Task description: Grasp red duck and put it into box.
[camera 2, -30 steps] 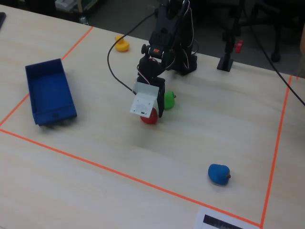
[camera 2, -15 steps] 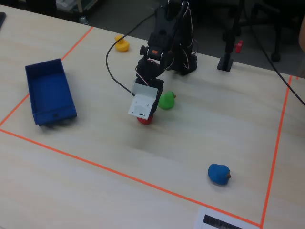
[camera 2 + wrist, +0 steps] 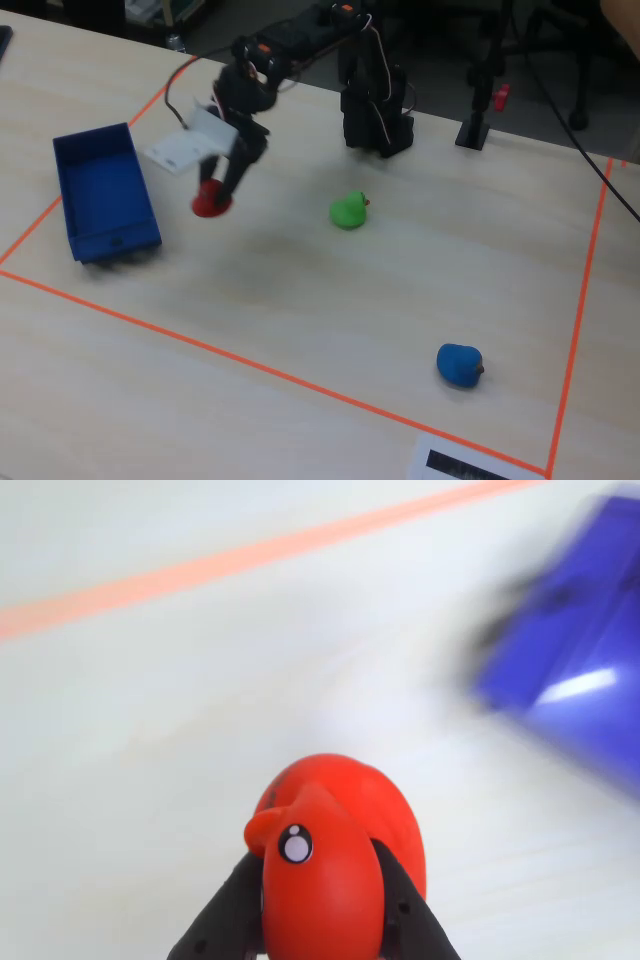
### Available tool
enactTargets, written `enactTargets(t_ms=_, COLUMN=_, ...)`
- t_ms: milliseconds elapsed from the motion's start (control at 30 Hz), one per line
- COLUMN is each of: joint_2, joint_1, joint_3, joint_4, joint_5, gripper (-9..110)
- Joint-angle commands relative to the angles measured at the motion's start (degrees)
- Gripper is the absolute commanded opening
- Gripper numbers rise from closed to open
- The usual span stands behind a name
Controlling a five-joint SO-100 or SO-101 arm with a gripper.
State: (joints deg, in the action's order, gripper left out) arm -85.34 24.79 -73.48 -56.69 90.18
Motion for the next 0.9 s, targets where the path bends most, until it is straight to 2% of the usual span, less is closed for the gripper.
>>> enactTargets(t_ms=0, joint_2=2.02, joint_1=5.62, joint_3=15.91, joint_4=-1.41, joint_5=0.88, gripper=0)
enactTargets(t_ms=167, joint_2=9.23, joint_1=11.95, joint_3=25.66, joint_4=-1.58, joint_5=1.76, gripper=0)
enactTargets(t_ms=400, joint_2=20.3, joint_1=18.37, joint_3=27.69, joint_4=8.7, joint_5=4.13, gripper=0)
enactTargets(t_ms=633, joint_2=33.22, joint_1=21.53, joint_3=32.61, joint_4=18.9, joint_5=5.89, gripper=0)
enactTargets(t_ms=867, joint_2=42.71, joint_1=22.94, joint_3=38.94, joint_4=24.08, joint_5=6.86, gripper=0)
